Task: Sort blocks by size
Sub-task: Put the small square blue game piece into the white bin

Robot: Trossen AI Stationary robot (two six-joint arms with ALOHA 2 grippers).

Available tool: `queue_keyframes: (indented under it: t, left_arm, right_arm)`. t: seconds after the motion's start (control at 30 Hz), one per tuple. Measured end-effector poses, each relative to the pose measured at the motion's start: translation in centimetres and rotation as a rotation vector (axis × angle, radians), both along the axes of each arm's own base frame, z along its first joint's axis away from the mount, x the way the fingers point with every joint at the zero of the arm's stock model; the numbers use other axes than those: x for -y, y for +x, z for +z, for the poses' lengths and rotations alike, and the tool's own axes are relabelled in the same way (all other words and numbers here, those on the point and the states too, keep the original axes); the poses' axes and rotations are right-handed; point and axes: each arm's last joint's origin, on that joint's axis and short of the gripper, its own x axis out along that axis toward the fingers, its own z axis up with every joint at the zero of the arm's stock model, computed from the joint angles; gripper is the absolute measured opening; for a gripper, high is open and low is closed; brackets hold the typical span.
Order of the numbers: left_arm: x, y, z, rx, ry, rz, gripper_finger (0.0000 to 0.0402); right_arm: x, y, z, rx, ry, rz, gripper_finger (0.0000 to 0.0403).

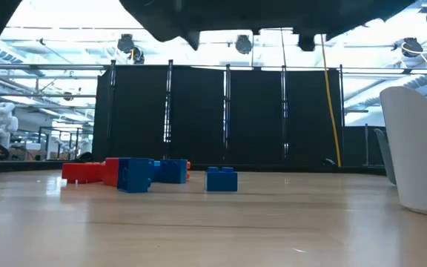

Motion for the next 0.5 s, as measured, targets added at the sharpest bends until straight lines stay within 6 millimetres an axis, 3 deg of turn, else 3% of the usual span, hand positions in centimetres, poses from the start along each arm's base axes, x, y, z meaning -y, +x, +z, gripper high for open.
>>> queue_keyframes:
  t: [0.2, 0.33, 0.5]
  left_arm:
    - [0.6, 2.0, -0.9, -0.004, 0.000, -0.004, 0.0145]
    - [1.1, 2.7, 0.3, 0.035, -0.017, -0.055, 0.0145]
    - [2.2, 3.5, -1.9, -0.058, 0.006, -0.084, 0.0145]
  right_arm:
    - [0.0, 0.0, 0.0, 0.001, 0.009, -0.003, 0.0171]
    - [0.0, 0.0, 0.0, 0.001, 0.008, -0.003, 0.0171]
    - [0.0, 0.0, 0.0, 0.001, 0.000, -0.001, 0.0171]
